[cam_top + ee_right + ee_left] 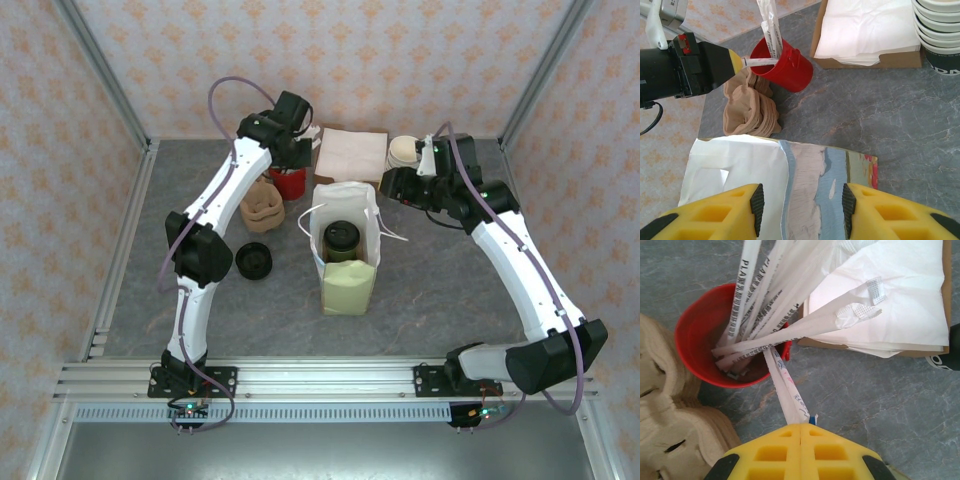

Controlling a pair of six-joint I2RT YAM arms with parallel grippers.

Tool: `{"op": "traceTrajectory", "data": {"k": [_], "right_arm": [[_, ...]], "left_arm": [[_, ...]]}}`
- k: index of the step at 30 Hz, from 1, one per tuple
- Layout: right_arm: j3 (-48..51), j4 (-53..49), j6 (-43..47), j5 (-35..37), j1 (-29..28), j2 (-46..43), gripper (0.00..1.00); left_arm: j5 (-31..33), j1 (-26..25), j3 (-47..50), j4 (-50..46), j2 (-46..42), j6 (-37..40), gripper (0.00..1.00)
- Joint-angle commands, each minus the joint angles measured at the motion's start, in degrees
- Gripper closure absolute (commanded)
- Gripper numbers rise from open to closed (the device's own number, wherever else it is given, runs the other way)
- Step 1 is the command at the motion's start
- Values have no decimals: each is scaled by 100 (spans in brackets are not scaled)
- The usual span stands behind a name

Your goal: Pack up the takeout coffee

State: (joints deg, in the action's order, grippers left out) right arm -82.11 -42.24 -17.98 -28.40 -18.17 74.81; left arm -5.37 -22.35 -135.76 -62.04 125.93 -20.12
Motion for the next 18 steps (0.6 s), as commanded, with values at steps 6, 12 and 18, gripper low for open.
{"op": "traceTrajectory", "data": {"k": [6, 12, 18], "right_arm": [[-269, 288, 190, 90, 37, 65, 53], [-633, 311, 208, -94, 33, 439, 53], [-710, 280, 240, -111, 35, 450, 53]], "left_arm": [[274, 46, -200, -473, -827, -24, 97], [430, 76, -187, -419, -860, -14, 97], [381, 90, -989, -711, -600, -57, 97]]}}
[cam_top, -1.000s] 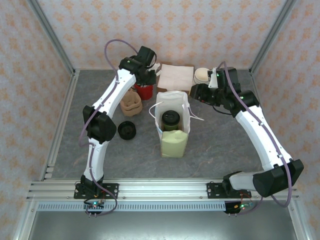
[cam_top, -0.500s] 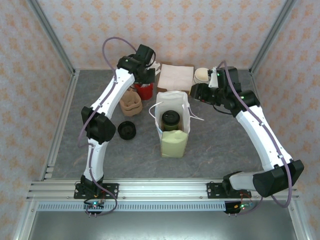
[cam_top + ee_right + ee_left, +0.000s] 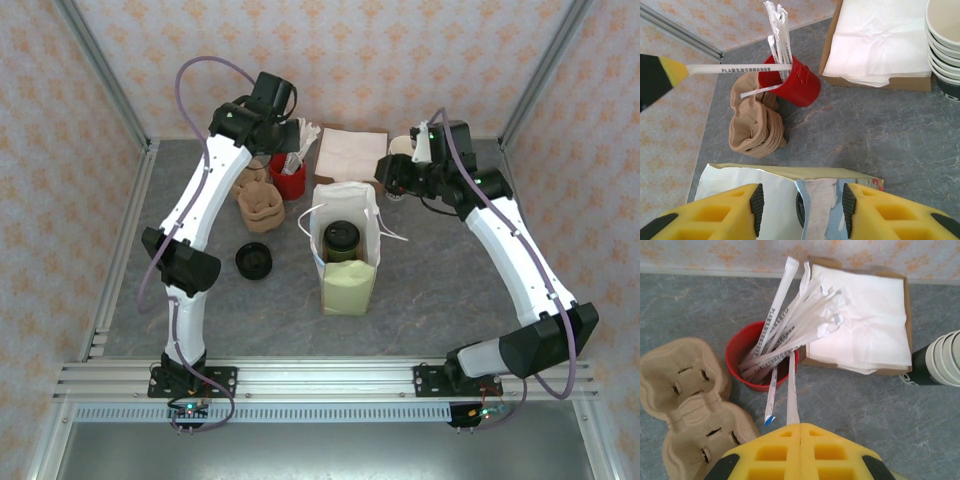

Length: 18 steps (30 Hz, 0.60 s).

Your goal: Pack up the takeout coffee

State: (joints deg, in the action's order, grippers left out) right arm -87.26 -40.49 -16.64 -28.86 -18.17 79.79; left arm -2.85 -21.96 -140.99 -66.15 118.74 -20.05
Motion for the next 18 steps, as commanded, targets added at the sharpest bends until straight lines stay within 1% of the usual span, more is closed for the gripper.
{"op": "traceTrajectory", "data": {"k": [1, 5, 10, 11, 13, 18], "right_arm": [[-195, 104, 110, -47, 33, -68, 53], [-228, 103, 143, 17, 39, -73, 53], [-478, 87, 174, 188, 35, 200, 53], [-567, 64, 168, 214, 35, 293, 53], [-775, 45, 170, 248, 35, 510, 53], [-1372, -35, 144, 161, 34, 1065, 53]], "left_arm": [[101, 51, -630, -404, 147, -90, 97], [14, 51, -766, -641, -116, -207, 97], [-136, -8, -628, -852, -841, -306, 98], [-114, -54, -633, -921, -895, -290, 98], [-77, -165, -641, -1029, -1348, -280, 98], [-148, -541, -635, -1041, -2020, -380, 98]]}}
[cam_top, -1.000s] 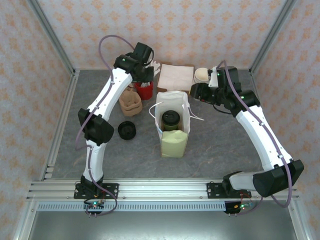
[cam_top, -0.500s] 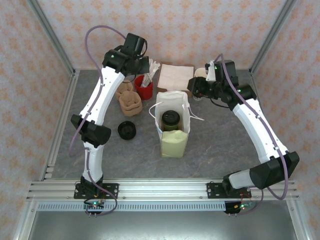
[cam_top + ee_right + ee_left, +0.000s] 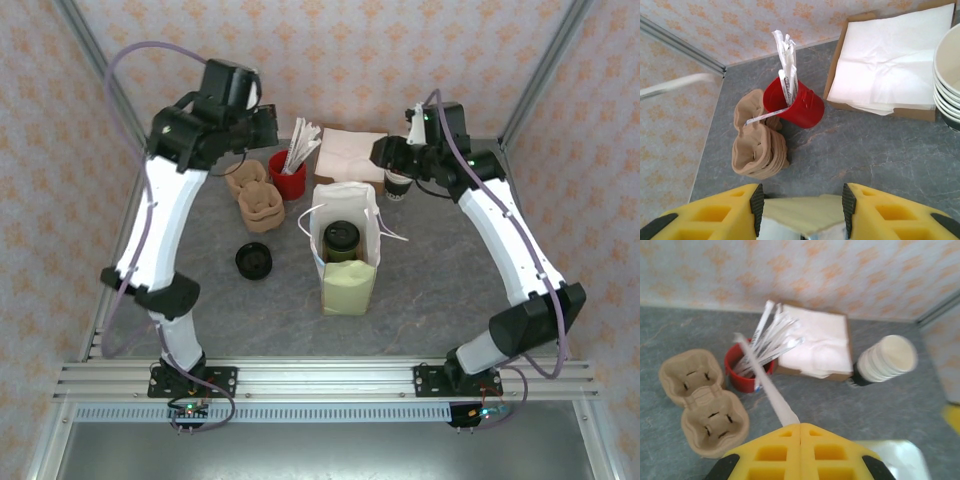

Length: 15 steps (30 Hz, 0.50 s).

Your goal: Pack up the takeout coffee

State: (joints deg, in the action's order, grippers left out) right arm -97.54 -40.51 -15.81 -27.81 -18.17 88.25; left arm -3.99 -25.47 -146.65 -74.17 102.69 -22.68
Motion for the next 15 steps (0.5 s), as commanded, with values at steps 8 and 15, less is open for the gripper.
{"op": "traceTrajectory", "data": {"k": [8, 15], "right_arm": [[-910, -84, 74, -35, 38, 667, 53], [-1009, -194, 128, -73, 33, 705, 53]], "left_arm": [[-206, -1172, 203, 200, -1273, -90, 98], [-662, -2013, 251, 561, -1415, -437, 100]]}}
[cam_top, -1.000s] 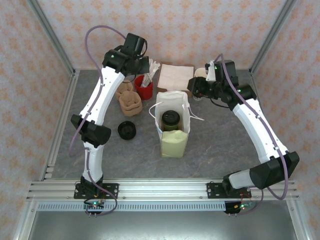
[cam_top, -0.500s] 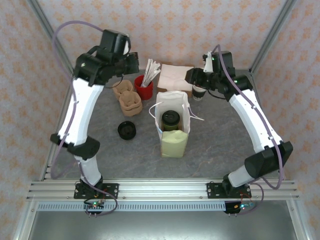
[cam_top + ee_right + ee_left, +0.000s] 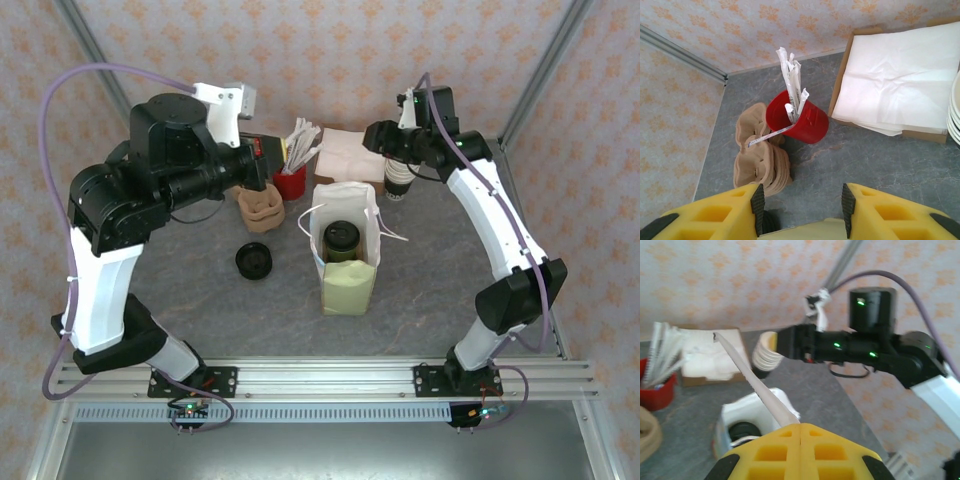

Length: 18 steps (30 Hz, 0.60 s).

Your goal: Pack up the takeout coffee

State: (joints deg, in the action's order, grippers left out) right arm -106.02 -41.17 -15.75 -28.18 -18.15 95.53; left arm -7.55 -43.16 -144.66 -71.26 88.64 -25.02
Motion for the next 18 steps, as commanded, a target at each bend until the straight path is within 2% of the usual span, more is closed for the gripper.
{"op": "traceTrajectory", "data": {"k": [1, 9, 18], "right_arm": [[-138, -136, 125, -29, 34, -42, 53], [-39, -164, 325, 106, 35, -171, 53], [-77, -95, 437, 162, 31, -130, 53]], "left_arm": [[-369, -357, 67, 271, 0, -221, 100], [-769, -1061, 965, 117, -208, -275, 100], [-1463, -1142, 1715, -273, -432, -480, 100]]}}
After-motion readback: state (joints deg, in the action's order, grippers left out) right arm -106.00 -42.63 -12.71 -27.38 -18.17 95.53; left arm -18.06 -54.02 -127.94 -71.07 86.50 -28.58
